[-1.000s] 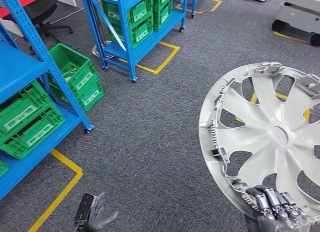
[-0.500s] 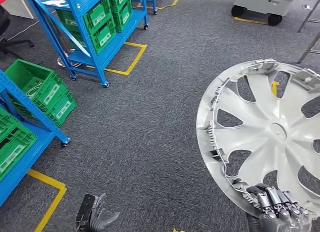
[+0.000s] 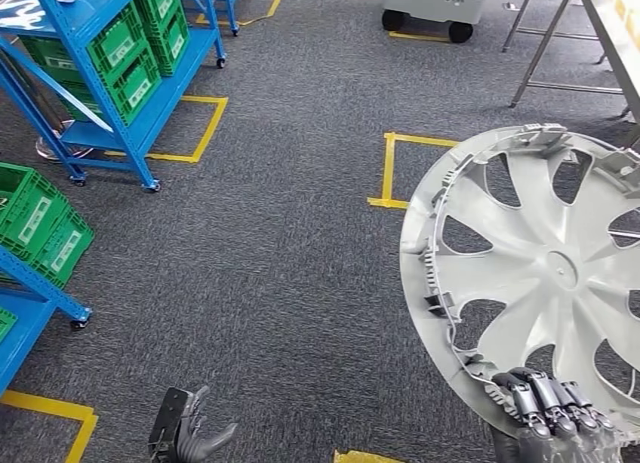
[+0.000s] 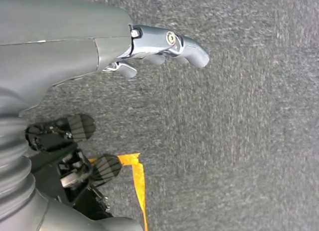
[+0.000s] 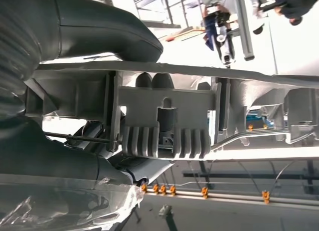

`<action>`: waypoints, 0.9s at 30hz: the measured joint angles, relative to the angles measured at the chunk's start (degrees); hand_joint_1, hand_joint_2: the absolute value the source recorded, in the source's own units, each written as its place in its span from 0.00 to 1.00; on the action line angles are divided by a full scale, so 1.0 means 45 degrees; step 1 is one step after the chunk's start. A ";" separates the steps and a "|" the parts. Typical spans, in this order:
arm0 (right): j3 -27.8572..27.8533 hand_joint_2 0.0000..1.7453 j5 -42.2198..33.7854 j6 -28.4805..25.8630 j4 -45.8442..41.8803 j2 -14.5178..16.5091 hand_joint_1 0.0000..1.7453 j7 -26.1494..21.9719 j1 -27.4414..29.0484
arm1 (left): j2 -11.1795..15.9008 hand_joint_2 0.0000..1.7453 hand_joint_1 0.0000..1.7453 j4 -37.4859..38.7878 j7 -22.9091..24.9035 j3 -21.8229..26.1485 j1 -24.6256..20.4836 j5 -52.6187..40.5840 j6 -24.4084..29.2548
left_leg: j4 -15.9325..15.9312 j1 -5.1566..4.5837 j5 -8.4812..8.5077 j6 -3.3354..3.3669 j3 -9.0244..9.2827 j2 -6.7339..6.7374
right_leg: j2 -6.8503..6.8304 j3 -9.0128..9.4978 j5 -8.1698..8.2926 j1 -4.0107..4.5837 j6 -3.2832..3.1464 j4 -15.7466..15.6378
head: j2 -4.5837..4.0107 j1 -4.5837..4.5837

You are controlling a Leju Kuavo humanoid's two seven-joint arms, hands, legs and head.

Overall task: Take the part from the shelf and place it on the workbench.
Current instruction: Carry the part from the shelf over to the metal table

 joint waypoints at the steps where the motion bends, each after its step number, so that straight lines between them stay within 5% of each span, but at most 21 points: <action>1: 0.0000 1.00 0.0000 0.0000 0.0000 0.0000 1.00 0.0000 -0.0010 | -0.0001 1.00 0.00 0.0000 0.0000 0.0000 0.0009 0.0001 -0.0001 | -0.0030 -0.0014 0.0017 0.0058 0.0005 0.0182 | -0.0452 -0.0299 -0.0408 0.0037 0.0013 0.0684 | 0.0000 0.0029; 3: 0.0001 1.00 0.0002 0.0000 0.0001 0.0000 1.00 0.0000 -0.0047 | 0.0007 1.00 0.00 0.0001 0.0000 0.0002 0.0061 -0.0001 -0.0005 | -0.0032 -0.0069 0.0012 0.0110 -0.0007 0.0545 | -0.1021 -0.1036 -0.1268 0.0075 0.0053 0.2374 | 0.0000 0.0062; 5: 0.0001 1.00 0.0005 0.0000 0.0001 0.0000 1.00 0.0000 -0.0045 | 0.0016 1.00 0.00 0.0004 0.0000 0.0004 0.0082 -0.0002 -0.0011 | -0.0025 -0.0095 0.0001 0.0114 -0.0007 0.0910 | -0.1161 -0.1197 -0.1423 0.0075 0.0069 0.3006 | 0.0000 0.0062; 9: 0.0000 1.00 0.0005 0.0000 0.0001 -0.0002 1.00 0.0017 -0.0069 | 0.0016 1.00 0.00 0.0003 0.0000 0.0001 0.0060 -0.0003 -0.0029 | 0.0016 -0.0158 -0.0103 -0.0037 0.0087 0.1462 | -0.1905 0.0673 -0.0308 0.0129 -0.0034 0.0050 | 0.0000 0.0055; 11: -0.0005 1.00 0.0005 0.0000 0.0001 0.0000 1.00 0.0029 -0.0099 | 0.0021 1.00 0.00 0.0004 0.0000 0.0001 0.0048 -0.0003 -0.0029 | 0.0041 -0.0221 -0.0140 -0.0161 0.0122 0.1665 | -0.2041 0.0989 -0.0222 0.0185 -0.0169 -0.0509 | 0.0000 0.0030; 13: -0.0017 1.00 0.0002 0.0000 0.0000 0.0000 1.00 0.0038 -0.0093 | 0.0009 1.00 0.00 0.0005 0.0000 -0.0001 0.0024 -0.0002 -0.0028 | 0.0046 -0.0201 -0.0168 -0.0278 0.0141 0.1838 | -0.1729 0.0937 -0.0147 0.0180 -0.0319 -0.0517 | 0.0000 0.0019; 15: -0.0028 1.00 -0.0001 0.0000 -0.0002 0.0000 1.00 0.0051 -0.0089 | -0.0002 1.00 0.00 0.0005 0.0000 -0.0002 0.0003 -0.0003 -0.0026 | 0.0456 -0.0149 -0.0516 -0.0409 -0.0011 0.1439 | -0.1453 0.0913 -0.0078 0.0129 -0.0464 -0.0564 | 0.0000 -0.0008; 18: -0.0044 1.00 -0.0004 0.0000 -0.0004 0.0000 1.00 0.0042 -0.0128 | -0.0005 1.00 0.00 0.0011 0.0000 -0.0001 0.0046 -0.0005 -0.0027 | 0.2745 -0.0090 -0.1672 -0.0510 -0.1081 0.0580 | -0.1011 0.0865 -0.0018 0.0087 -0.0588 -0.0586 | 0.0000 -0.0060; 21: -0.0062 1.00 -0.0010 0.0000 -0.0004 0.0000 1.00 0.0039 -0.0134 | -0.0005 1.00 0.00 0.0015 0.0000 0.0000 0.0091 -0.0007 -0.0029 | 0.3918 -0.0083 -0.2074 -0.0521 -0.1687 0.0476 | -0.0777 0.0835 -0.0005 0.0092 -0.0609 -0.0586 | 0.0000 -0.0067; 24: -0.0072 1.00 -0.0010 0.0000 -0.0004 0.0000 1.00 0.0030 -0.0131 | -0.0005 1.00 0.00 0.0017 0.0000 0.0000 0.0099 -0.0006 -0.0026 | 0.3969 -0.0082 -0.1961 -0.0513 -0.1751 0.0457 | -0.0654 0.0831 0.0003 0.0092 -0.0612 -0.0586 | 0.0000 -0.0063; 27: -0.0111 1.00 -0.0006 0.0000 -0.0005 0.0006 1.00 -0.0131 -0.0127 | -0.0001 1.00 0.00 0.0019 0.0004 0.0000 0.0070 -0.0006 -0.0017 | 0.1145 0.0024 -0.0454 -0.0409 -0.0538 -0.0385 | 0.0111 0.0744 0.0087 0.0084 -0.0446 -0.0544 | 0.0000 -0.0054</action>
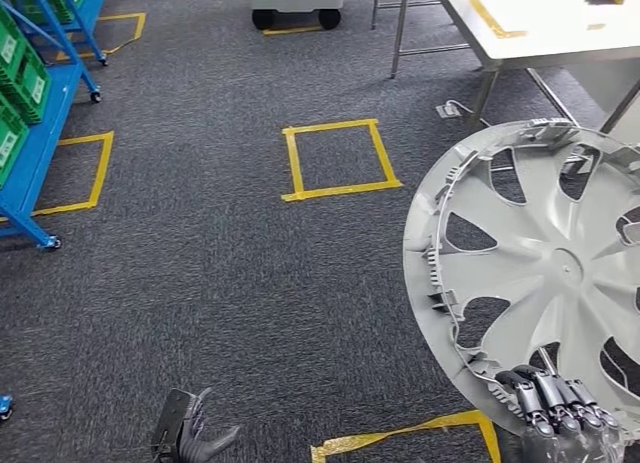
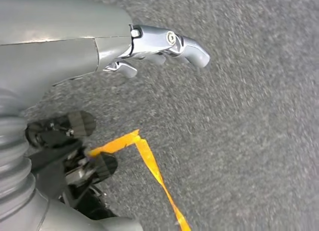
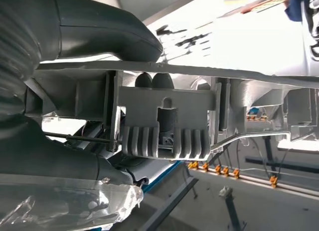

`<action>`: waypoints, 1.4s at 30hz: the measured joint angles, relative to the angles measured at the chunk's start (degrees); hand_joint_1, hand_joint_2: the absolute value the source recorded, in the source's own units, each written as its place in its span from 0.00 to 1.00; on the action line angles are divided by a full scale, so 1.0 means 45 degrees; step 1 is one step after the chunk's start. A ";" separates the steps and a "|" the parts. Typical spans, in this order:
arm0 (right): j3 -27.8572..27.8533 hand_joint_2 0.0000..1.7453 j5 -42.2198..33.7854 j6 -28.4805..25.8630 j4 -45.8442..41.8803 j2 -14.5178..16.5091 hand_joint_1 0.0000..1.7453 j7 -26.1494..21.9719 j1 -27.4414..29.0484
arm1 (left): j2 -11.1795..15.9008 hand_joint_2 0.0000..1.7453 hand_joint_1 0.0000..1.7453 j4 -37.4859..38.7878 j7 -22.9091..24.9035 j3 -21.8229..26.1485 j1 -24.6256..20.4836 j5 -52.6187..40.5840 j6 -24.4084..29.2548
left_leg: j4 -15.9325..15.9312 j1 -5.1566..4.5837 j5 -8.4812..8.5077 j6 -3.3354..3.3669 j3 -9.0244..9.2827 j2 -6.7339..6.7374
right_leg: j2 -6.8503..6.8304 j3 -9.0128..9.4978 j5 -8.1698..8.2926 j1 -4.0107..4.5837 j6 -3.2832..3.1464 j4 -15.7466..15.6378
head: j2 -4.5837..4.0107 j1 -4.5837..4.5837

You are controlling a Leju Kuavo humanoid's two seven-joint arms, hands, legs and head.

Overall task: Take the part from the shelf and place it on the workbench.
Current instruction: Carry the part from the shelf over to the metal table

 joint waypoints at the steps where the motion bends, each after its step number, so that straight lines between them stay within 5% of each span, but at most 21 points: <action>1: -0.0015 1.00 0.0001 0.0000 -0.0001 0.0016 1.00 -0.0078 0.0017 | 0.0000 1.00 0.00 0.0000 0.0004 0.0000 -0.0015 -0.0001 0.0002 | -0.0931 0.0015 0.0412 0.0062 0.0408 -0.0237 | 0.0263 -0.0055 0.0050 -0.0019 0.0106 -0.0009 | 0.0000 -0.0001; 4: -0.0050 1.00 0.0001 0.0000 -0.0009 0.0099 1.00 -0.0243 0.0143 | -0.0033 1.00 0.00 0.0000 0.0011 -0.0005 -0.0058 -0.0013 -0.0006 | -0.1071 -0.0029 0.0479 0.0315 0.0424 0.0119 | 0.0392 -0.0264 0.0107 -0.0080 0.0358 -0.0021 | 0.0000 0.0006; 6: -0.0080 1.00 0.0001 0.0000 -0.0021 0.0131 1.00 -0.0299 0.0164 | -0.0052 1.00 0.00 0.0000 0.0011 -0.0006 -0.0075 -0.0019 -0.0012 | -0.1158 -0.0025 0.0546 0.0480 0.0440 0.0448 | -0.0306 -0.0682 -0.0373 -0.0023 0.0416 0.0744 | 0.0000 0.0060; 8: -0.0099 1.00 0.0005 0.0000 -0.0028 0.0140 1.00 -0.0316 0.0136 | -0.0049 1.00 0.00 0.0000 0.0011 -0.0004 -0.0033 -0.0021 -0.0012 | -0.1157 -0.0082 0.0538 0.0551 0.0438 0.0805 | -0.1036 -0.1436 -0.1244 0.0029 0.0450 0.2435 | 0.0000 0.0097; 10: -0.0110 1.00 0.0010 0.0000 -0.0028 0.0140 1.00 -0.0327 0.0139 | -0.0046 1.00 0.00 0.0000 0.0011 -0.0004 0.0001 -0.0021 -0.0012 | -0.1151 -0.0121 0.0522 0.0567 0.0438 0.1186 | -0.1247 -0.1880 -0.1625 0.0032 0.0480 0.3560 | 0.0000 0.0089; 11: -0.0116 1.00 0.0011 0.0000 -0.0028 0.0141 1.00 -0.0330 0.0145 | -0.0049 1.00 0.00 0.0000 0.0011 -0.0004 -0.0002 -0.0021 -0.0012 | -0.1149 -0.0127 0.0512 0.0564 0.0443 0.1353 | -0.1293 -0.1746 -0.1477 0.0032 0.0480 0.3429 | 0.0000 0.0093; 14: -0.0134 1.00 0.0011 0.0000 -0.0028 0.0154 1.00 -0.0341 0.0128 | -0.0056 1.00 0.00 0.0000 0.0011 -0.0005 -0.0025 -0.0021 -0.0012 | -0.1106 -0.0175 0.0430 0.0459 0.0506 0.1759 | -0.1885 -0.0279 -0.0523 0.0087 0.0411 0.1041 | 0.0000 0.0101; 16: -0.0144 1.00 0.0011 0.0000 -0.0029 0.0178 1.00 -0.0345 0.0107 | -0.0046 1.00 0.00 0.0000 0.0011 -0.0005 -0.0030 -0.0021 -0.0012 | -0.1058 -0.0255 0.0373 0.0342 0.0543 0.1975 | -0.2230 0.0286 -0.0334 0.0150 0.0277 0.0089 | 0.0000 0.0063; 19: -0.0194 1.00 0.0011 -0.0001 -0.0034 0.0223 1.00 -0.0342 0.0149 | -0.0058 1.00 0.00 0.0000 0.0011 -0.0005 -0.0068 -0.0021 -0.0012 | -0.1015 -0.0258 0.0285 0.0177 0.0571 0.2192 | -0.1860 0.0248 -0.0311 0.0151 0.0051 0.0006 | 0.0000 0.0020; 21: -0.0232 1.00 0.0010 -0.0002 -0.0049 0.0257 1.00 -0.0340 0.0154 | -0.0067 1.00 0.00 0.0000 0.0011 -0.0006 -0.0091 -0.0021 -0.0012 | -0.0390 -0.0201 -0.0182 0.0032 0.0326 0.1671 | -0.1565 0.0226 -0.0250 0.0083 -0.0099 -0.0023 | 0.0000 -0.0008; 24: -0.0277 1.00 0.0009 -0.0002 -0.0067 0.0302 1.00 -0.0356 0.0137 | -0.0068 1.00 0.00 0.0004 0.0017 -0.0005 -0.0033 -0.0027 -0.0012 | 0.2009 -0.0133 -0.1285 -0.0056 -0.0827 0.0931 | -0.1092 0.0183 -0.0208 0.0038 -0.0216 -0.0026 | 0.0000 -0.0068; 26: -0.0313 1.00 0.0006 -0.0001 -0.0067 0.0363 1.00 -0.0420 0.0170 | -0.0067 1.00 0.00 0.0007 0.0029 -0.0005 -0.0017 -0.0041 -0.0012 | 0.2559 -0.0112 -0.1184 -0.0044 -0.1183 0.0842 | -0.0724 0.0173 -0.0191 0.0035 -0.0221 -0.0023 | 0.0000 -0.0069; 28: -0.0355 1.00 0.0004 0.0000 -0.0069 0.0444 1.00 -0.0514 0.0201 | -0.0061 1.00 0.00 0.0009 0.0038 -0.0005 -0.0044 -0.0050 -0.0012 | 0.1323 -0.0074 -0.0281 -0.0008 -0.0668 0.0613 | -0.0352 0.0178 -0.0167 0.0013 -0.0181 -0.0020 | 0.0000 -0.0071; 30: -0.0392 1.00 0.0005 0.0000 -0.0097 0.0504 1.00 -0.0600 0.0207 | -0.0060 1.00 0.00 0.0012 0.0045 -0.0007 -0.0067 -0.0051 -0.0012 | -0.0258 0.0021 0.0380 0.0010 0.0031 -0.0080 | -0.0014 0.0113 -0.0141 0.0015 -0.0082 0.0024 | 0.0000 -0.0065; 32: -0.0418 1.00 0.0006 -0.0001 -0.0132 0.0568 1.00 -0.0697 0.0229 | -0.0066 1.00 0.00 0.0018 0.0067 -0.0010 -0.0067 -0.0053 -0.0013 | -0.0867 0.0050 0.0461 0.0071 0.0270 -0.0465 | 0.0286 -0.0015 -0.0070 -0.0014 0.0091 0.0015 | 0.0000 -0.0065; 33: -0.0429 1.00 0.0006 -0.0002 -0.0147 0.0608 1.00 -0.0744 0.0255 | -0.0072 1.00 0.00 0.0019 0.0078 -0.0011 -0.0073 -0.0055 -0.0015 | -0.0918 0.0037 0.0466 0.0142 0.0276 -0.0340 | 0.0440 -0.0097 -0.0018 -0.0052 0.0190 -0.0025 | 0.0000 -0.0062; 34: -0.0439 1.00 0.0006 -0.0002 -0.0157 0.0651 1.00 -0.0777 0.0297 | -0.0083 1.00 0.00 0.0019 0.0084 -0.0012 -0.0088 -0.0053 -0.0016 | -0.0952 0.0023 0.0506 0.0233 0.0274 -0.0176 | 0.0460 -0.0164 0.0001 -0.0081 0.0272 -0.0029 | 0.0000 -0.0062; 36: -0.0457 1.00 0.0006 -0.0001 -0.0192 0.0713 1.00 -0.0810 0.0346 | -0.0103 1.00 0.00 0.0019 0.0084 -0.0015 -0.0127 -0.0053 -0.0017 | -0.1048 0.0024 0.0575 0.0409 0.0296 0.0162 | -0.0101 -0.0479 -0.0322 -0.0050 0.0365 0.0464 | 0.0000 0.0006; 38: -0.0463 1.00 0.0009 -0.0001 -0.0215 0.0752 1.00 -0.0847 0.0319 | -0.0103 1.00 0.00 0.0019 0.0084 -0.0015 -0.0098 -0.0053 -0.0017 | -0.1083 -0.0020 0.0576 0.0514 0.0310 0.0530 | -0.0921 -0.1155 -0.1122 -0.0001 0.0409 0.1926 | 0.0000 0.0066; 40: -0.0466 1.00 0.0011 -0.0002 -0.0215 0.0770 1.00 -0.0883 0.0292 | -0.0086 1.00 0.00 0.0022 0.0084 -0.0015 -0.0045 -0.0053 -0.0017 | -0.1077 -0.0067 0.0554 0.0550 0.0315 0.0936 | -0.1206 -0.1782 -0.1680 0.0001 0.0458 0.3352 | 0.0000 0.0066; 42: -0.0483 1.00 0.0011 -0.0001 -0.0214 0.0774 1.00 -0.0891 0.0301 | -0.0080 1.00 0.00 0.0024 0.0084 -0.0015 -0.0042 -0.0055 -0.0017 | -0.1073 -0.0080 0.0530 0.0546 0.0338 0.1280 | -0.1308 -0.1574 -0.1395 0.0002 0.0473 0.3151 | 0.0000 0.0067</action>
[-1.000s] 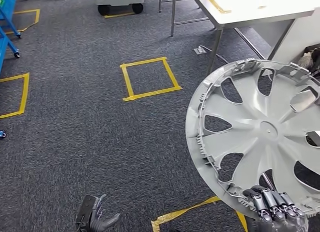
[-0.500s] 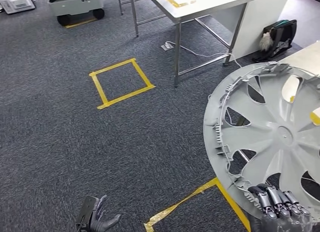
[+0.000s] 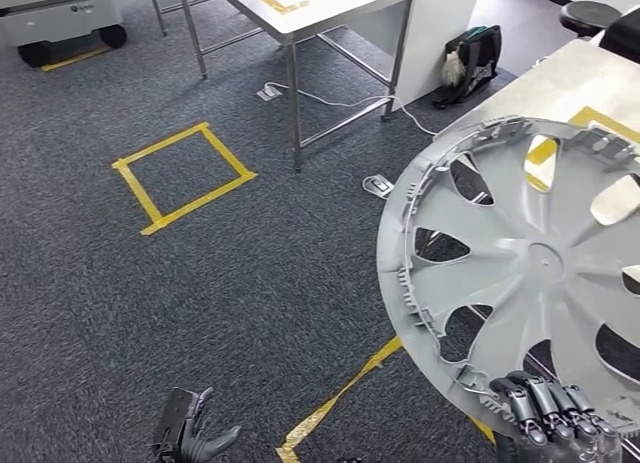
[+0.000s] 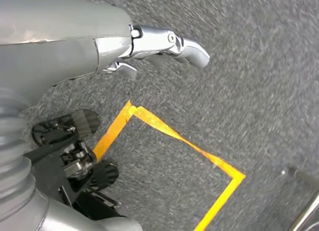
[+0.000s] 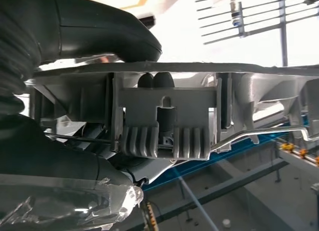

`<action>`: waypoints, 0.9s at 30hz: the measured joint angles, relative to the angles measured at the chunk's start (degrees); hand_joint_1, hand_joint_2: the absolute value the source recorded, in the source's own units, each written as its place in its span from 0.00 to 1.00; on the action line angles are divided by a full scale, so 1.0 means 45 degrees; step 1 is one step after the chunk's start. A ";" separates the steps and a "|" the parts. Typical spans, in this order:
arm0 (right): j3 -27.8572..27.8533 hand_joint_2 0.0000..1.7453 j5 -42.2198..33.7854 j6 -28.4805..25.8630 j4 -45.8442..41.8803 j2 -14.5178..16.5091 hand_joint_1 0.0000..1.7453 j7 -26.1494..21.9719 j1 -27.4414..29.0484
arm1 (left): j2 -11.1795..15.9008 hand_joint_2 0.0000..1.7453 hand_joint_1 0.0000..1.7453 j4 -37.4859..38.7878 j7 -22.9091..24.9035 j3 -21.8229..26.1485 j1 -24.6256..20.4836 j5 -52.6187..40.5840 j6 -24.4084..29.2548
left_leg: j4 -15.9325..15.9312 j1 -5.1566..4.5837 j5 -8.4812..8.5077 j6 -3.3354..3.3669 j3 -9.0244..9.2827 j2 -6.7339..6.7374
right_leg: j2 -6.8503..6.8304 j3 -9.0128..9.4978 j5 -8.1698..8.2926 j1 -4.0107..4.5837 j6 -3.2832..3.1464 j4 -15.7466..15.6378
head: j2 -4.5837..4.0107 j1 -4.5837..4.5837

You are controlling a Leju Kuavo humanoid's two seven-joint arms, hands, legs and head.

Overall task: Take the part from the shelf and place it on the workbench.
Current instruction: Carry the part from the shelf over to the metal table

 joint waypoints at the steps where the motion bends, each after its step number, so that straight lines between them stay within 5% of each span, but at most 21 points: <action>1: -0.0009 1.00 0.0000 0.0001 -0.0001 0.0002 1.00 -0.0002 0.0000 | -0.0004 1.00 0.00 0.0000 0.0000 0.0000 -0.0005 0.0000 0.0000 | 0.0001 0.0000 -0.0021 -0.0019 0.0029 0.0144 | -0.0125 0.0474 0.0387 0.0002 -0.0012 -0.0789 | 0.0000 0.0002; 4: -0.0023 1.00 0.0000 0.0001 -0.0006 0.0024 1.00 -0.0007 -0.0028 | -0.0002 1.00 0.00 0.0000 0.0000 0.0000 -0.0010 0.0002 0.0000 | 0.0042 -0.0087 -0.0117 -0.0176 0.0127 0.0483 | -0.0760 0.1777 0.1039 0.0086 -0.0148 -0.3001 | 0.0000 -0.0011; 7: -0.0051 1.00 0.0000 0.0000 -0.0013 0.0077 1.00 -0.0001 -0.0026 | 0.0002 1.00 0.00 0.0000 0.0000 0.0000 -0.0035 0.0001 0.0000 | 0.0057 -0.0113 -0.0153 -0.0351 0.0165 0.0756 | -0.0498 0.1828 0.1110 0.0115 -0.0360 -0.3188 | 0.0000 -0.0029; 9: -0.0085 1.00 0.0000 -0.0001 -0.0019 0.0126 1.00 0.0027 -0.0011 | -0.0001 1.00 0.00 0.0000 0.0000 0.0000 -0.0071 0.0001 0.0000 | 0.0431 -0.0068 -0.0468 -0.0499 0.0026 0.0422 | -0.0238 0.1808 0.1176 0.0052 -0.0504 -0.3221 | 0.0000 -0.0060; 12: -0.0137 1.00 -0.0002 0.0000 -0.0023 0.0188 1.00 0.0119 -0.0027 | 0.0005 1.00 0.00 0.0004 0.0000 0.0000 -0.0038 0.0006 0.0000 | 0.2658 -0.0011 -0.1590 -0.0633 -0.1041 -0.0311 | 0.0155 0.1756 0.1245 -0.0007 -0.0642 -0.3237 | 0.0000 -0.0109; 14: -0.0165 1.00 -0.0005 0.0001 -0.0023 0.0211 1.00 0.0186 -0.0028 | 0.0011 1.00 0.00 0.0005 0.0000 0.0000 0.0011 0.0007 -0.0002 | 0.3672 0.0008 -0.1759 -0.0646 -0.1603 -0.0411 | 0.0488 0.1728 0.1267 -0.0012 -0.0657 -0.3235 | 0.0000 -0.0111; 16: -0.0189 1.00 -0.0005 0.0000 -0.0023 0.0227 1.00 0.0278 -0.0025 | 0.0023 1.00 0.00 0.0005 0.0000 0.0000 0.0015 0.0012 -0.0009 | 0.2907 0.0032 -0.1037 -0.0623 -0.1306 -0.0525 | 0.0838 0.1731 0.1292 -0.0035 -0.0621 -0.3233 | 0.0000 -0.0109; 18: -0.0208 1.00 -0.0005 0.0000 -0.0023 0.0243 1.00 0.0367 -0.0034 | 0.0036 1.00 0.00 0.0006 0.0000 0.0000 0.0004 0.0018 -0.0013 | 0.1210 0.0115 -0.0233 -0.0606 -0.0525 -0.1022 | 0.1166 0.1696 0.1316 -0.0043 -0.0525 -0.3199 | 0.0000 -0.0117; 20: -0.0219 1.00 -0.0005 0.0001 -0.0023 0.0253 1.00 0.0414 -0.0041 | 0.0043 1.00 0.00 0.0008 0.0000 0.0000 0.0005 0.0019 -0.0017 | 0.0264 0.0162 -0.0003 -0.0548 -0.0108 -0.1401 | 0.1459 0.1590 0.1364 -0.0041 -0.0368 -0.3186 | 0.0000 -0.0122; 22: -0.0228 1.00 -0.0005 0.0001 -0.0023 0.0270 1.00 0.0430 -0.0020 | 0.0034 1.00 0.00 0.0010 0.0000 0.0000 -0.0008 0.0019 -0.0033 | 0.0149 0.0136 0.0001 -0.0400 -0.0090 -0.1230 | 0.1703 0.1471 0.1444 -0.0084 -0.0190 -0.3256 | 0.0000 -0.0121; 24: -0.0237 1.00 -0.0005 0.0000 -0.0023 0.0279 1.00 0.0430 0.0018 | 0.0019 1.00 0.00 0.0010 -0.0002 0.0000 -0.0046 0.0027 -0.0049 | 0.0088 0.0134 0.0064 -0.0220 -0.0084 -0.0955 | 0.1322 0.1265 0.1267 -0.0079 -0.0079 -0.3014 | 0.0000 -0.0073; 27: -0.0236 1.00 -0.0002 -0.0001 -0.0021 0.0279 1.00 0.0427 -0.0030 | 0.0026 1.00 0.00 0.0010 -0.0009 0.0002 0.0002 0.0034 -0.0055 | 0.0056 0.0081 0.0070 -0.0050 -0.0084 -0.0491 | 0.0248 0.0276 0.0073 -0.0029 -0.0010 -0.0864 | 0.0000 0.0033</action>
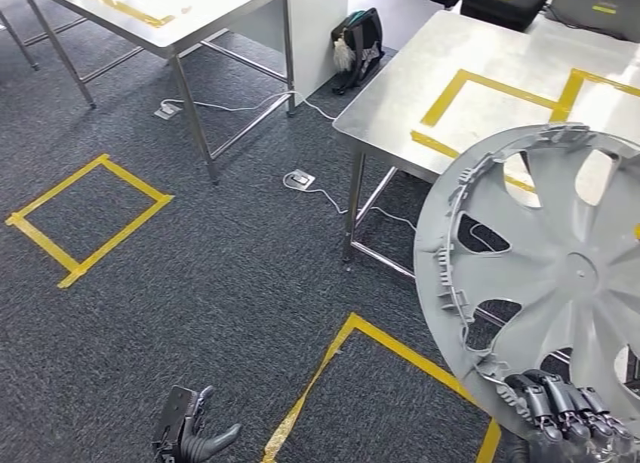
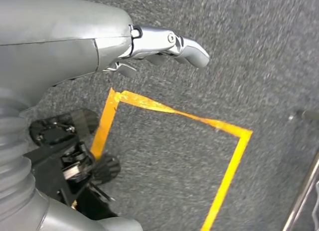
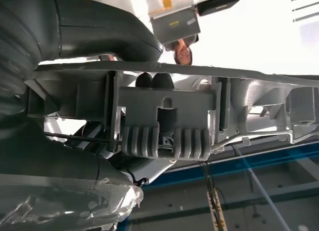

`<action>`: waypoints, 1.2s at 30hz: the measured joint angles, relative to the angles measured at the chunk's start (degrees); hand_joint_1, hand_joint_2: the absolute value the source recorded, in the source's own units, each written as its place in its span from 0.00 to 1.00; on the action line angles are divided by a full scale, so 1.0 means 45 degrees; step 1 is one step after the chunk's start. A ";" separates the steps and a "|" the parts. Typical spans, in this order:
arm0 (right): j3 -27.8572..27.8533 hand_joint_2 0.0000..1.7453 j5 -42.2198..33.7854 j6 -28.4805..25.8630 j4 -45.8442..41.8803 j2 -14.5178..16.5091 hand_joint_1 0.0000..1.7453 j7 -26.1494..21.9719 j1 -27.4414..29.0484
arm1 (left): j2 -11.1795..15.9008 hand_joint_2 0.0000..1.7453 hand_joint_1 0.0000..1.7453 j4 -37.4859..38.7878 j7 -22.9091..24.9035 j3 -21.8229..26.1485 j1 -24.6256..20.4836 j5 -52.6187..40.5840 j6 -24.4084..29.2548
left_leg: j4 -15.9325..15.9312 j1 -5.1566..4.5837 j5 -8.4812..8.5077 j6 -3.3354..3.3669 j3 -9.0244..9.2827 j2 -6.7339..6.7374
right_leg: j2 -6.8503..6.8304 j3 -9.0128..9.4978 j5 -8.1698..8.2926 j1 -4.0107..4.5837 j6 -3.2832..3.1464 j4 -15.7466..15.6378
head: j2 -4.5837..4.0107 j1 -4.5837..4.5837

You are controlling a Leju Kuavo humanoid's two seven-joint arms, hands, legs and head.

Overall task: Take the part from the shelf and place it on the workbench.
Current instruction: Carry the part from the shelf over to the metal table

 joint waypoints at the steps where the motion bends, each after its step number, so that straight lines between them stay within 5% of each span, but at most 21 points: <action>1: 0.0001 1.00 0.0001 0.0001 0.0004 0.0000 1.00 0.0002 -0.0017 | 0.0007 1.00 0.00 0.0000 0.0000 0.0001 0.0031 0.0000 -0.0002 | 0.0001 -0.0023 -0.0007 0.0011 0.0001 0.0174 | -0.0125 -0.0342 -0.0321 -0.0001 0.0020 0.0789 | 0.0000 0.0001; 3: -0.0004 1.00 0.0002 0.0002 0.0010 0.0000 1.00 0.0023 -0.0018 | 0.0016 1.00 0.00 0.0000 0.0000 0.0002 0.0047 0.0000 -0.0013 | 0.0004 -0.0043 -0.0024 0.0010 0.0016 0.0490 | -0.0222 -0.0413 -0.0284 -0.0001 0.0039 0.1155 | 0.0000 0.0000; 7: -0.0011 1.00 0.0004 0.0002 0.0013 0.0000 1.00 0.0043 -0.0051 | 0.0019 1.00 0.00 0.0000 -0.0001 0.0002 0.0032 0.0000 -0.0024 | 0.0039 -0.0114 -0.0143 -0.0162 0.0164 0.0960 | -0.0983 0.1403 0.0943 0.0049 -0.0046 -0.1911 | 0.0000 -0.0012; 10: -0.0044 1.00 0.0004 0.0003 0.0016 0.0003 1.00 0.0052 -0.0067 | 0.0034 1.00 0.00 0.0000 -0.0001 0.0001 0.0015 0.0000 -0.0029 | 0.0042 -0.0154 -0.0155 -0.0341 0.0216 0.1243 | -0.0857 0.1547 0.1010 0.0116 -0.0243 -0.2255 | 0.0000 -0.0038; 13: -0.0074 1.00 0.0001 0.0003 0.0017 0.0017 1.00 0.0073 -0.0063 | 0.0031 1.00 0.00 0.0000 -0.0001 -0.0002 -0.0018 0.0000 -0.0033 | 0.0573 -0.0070 -0.0599 -0.0553 0.0002 0.0742 | -0.0466 0.1480 0.1111 0.0045 -0.0471 -0.2300 | 0.0000 -0.0058; 16: -0.0086 1.00 -0.0004 0.0002 0.0017 0.0033 1.00 0.0094 -0.0089 | 0.0042 1.00 0.00 0.0000 -0.0001 0.0001 0.0042 0.0000 -0.0033 | 0.2947 -0.0040 -0.1734 -0.0638 -0.1136 0.0128 | -0.0049 0.1431 0.1155 0.0013 -0.0594 -0.2308 | 0.0000 -0.0107; 18: -0.0106 1.00 -0.0005 0.0003 0.0019 0.0034 1.00 0.0113 -0.0081 | 0.0046 1.00 0.00 0.0000 -0.0001 0.0001 0.0078 0.0000 -0.0032 | 0.3653 -0.0041 -0.1709 -0.0617 -0.1543 0.0053 | 0.0305 0.1416 0.1172 0.0020 -0.0611 -0.2305 | 0.0000 -0.0112; 20: -0.0115 1.00 -0.0004 0.0003 0.0023 0.0034 1.00 0.0120 -0.0078 | 0.0056 1.00 0.00 0.0000 -0.0001 0.0001 0.0070 0.0000 -0.0029 | 0.2474 -0.0036 -0.0824 -0.0538 -0.1034 -0.0109 | 0.0667 0.1430 0.1196 0.0016 -0.0582 -0.2304 | 0.0000 -0.0114; 22: -0.0114 1.00 -0.0002 0.0003 0.0024 0.0034 1.00 0.0119 -0.0085 | 0.0074 1.00 0.00 0.0000 -0.0001 0.0002 0.0045 0.0000 -0.0028 | 0.0812 0.0004 -0.0156 -0.0455 -0.0281 -0.0610 | 0.0971 0.1395 0.1226 0.0028 -0.0496 -0.2276 | 0.0000 -0.0107; 24: -0.0114 1.00 -0.0002 0.0003 0.0025 0.0034 1.00 0.0119 -0.0078 | 0.0080 1.00 0.00 0.0002 -0.0001 0.0000 0.0030 0.0000 -0.0028 | 0.0115 0.0016 -0.0063 -0.0412 0.0006 -0.0912 | 0.1216 0.1294 0.1291 0.0006 -0.0345 -0.2290 | 0.0000 -0.0097; 26: -0.0114 1.00 -0.0002 0.0003 0.0026 0.0034 1.00 0.0122 -0.0044 | 0.0063 1.00 0.00 0.0005 -0.0001 -0.0002 0.0010 0.0000 -0.0031 | 0.0027 0.0010 -0.0015 -0.0322 0.0016 -0.0705 | 0.1393 0.1181 0.1362 -0.0049 -0.0174 -0.2354 | 0.0000 -0.0096; 28: -0.0112 1.00 -0.0002 0.0002 0.0024 0.0034 1.00 0.0136 -0.0034 | 0.0044 1.00 0.00 0.0005 -0.0001 -0.0001 -0.0022 0.0007 -0.0042 | -0.0064 0.0032 0.0053 -0.0175 0.0039 -0.0423 | 0.0894 0.0914 0.1076 -0.0013 -0.0043 -0.1961 | 0.0000 -0.0032; 30: -0.0106 1.00 -0.0001 0.0003 0.0027 0.0034 1.00 0.0154 -0.0076 | 0.0041 1.00 0.00 0.0005 -0.0001 0.0001 -0.0001 0.0015 -0.0053 | -0.0101 0.0019 0.0057 -0.0076 0.0052 -0.0104 | 0.0095 0.0252 0.0256 0.0035 0.0041 -0.0557 | 0.0000 0.0043; 32: -0.0102 1.00 0.0001 0.0003 0.0032 0.0034 1.00 0.0171 -0.0094 | 0.0051 1.00 0.00 0.0005 -0.0001 0.0002 0.0050 0.0015 -0.0057 | -0.0094 -0.0003 0.0037 -0.0047 0.0056 0.0250 | -0.0182 -0.0434 -0.0410 0.0026 0.0101 0.0992 | 0.0000 0.0056; 33: -0.0102 1.00 0.0002 0.0003 0.0034 0.0034 1.00 0.0181 -0.0085 | 0.0056 1.00 0.00 0.0005 -0.0001 0.0002 0.0059 0.0015 -0.0058 | -0.0091 -0.0004 0.0028 -0.0053 0.0062 0.0414 | -0.0221 -0.0505 -0.0417 0.0021 0.0122 0.1236 | 0.0000 0.0057; 34: -0.0102 1.00 0.0002 0.0003 0.0035 0.0034 1.00 0.0190 -0.0081 | 0.0053 1.00 0.00 0.0005 -0.0001 0.0002 0.0058 0.0015 -0.0061 | -0.0088 0.0001 0.0014 -0.0073 0.0081 0.0570 | -0.0269 -0.0296 -0.0184 0.0017 0.0134 0.0942 | 0.0000 0.0057; 36: -0.0102 1.00 0.0005 0.0003 0.0038 0.0034 1.00 0.0197 -0.0091 | 0.0045 1.00 0.00 0.0005 -0.0001 0.0002 0.0049 0.0015 -0.0067 | -0.0076 0.0006 -0.0053 -0.0170 0.0153 0.0813 | -0.0616 0.0710 0.0549 0.0013 0.0148 -0.0779 | 0.0000 0.0058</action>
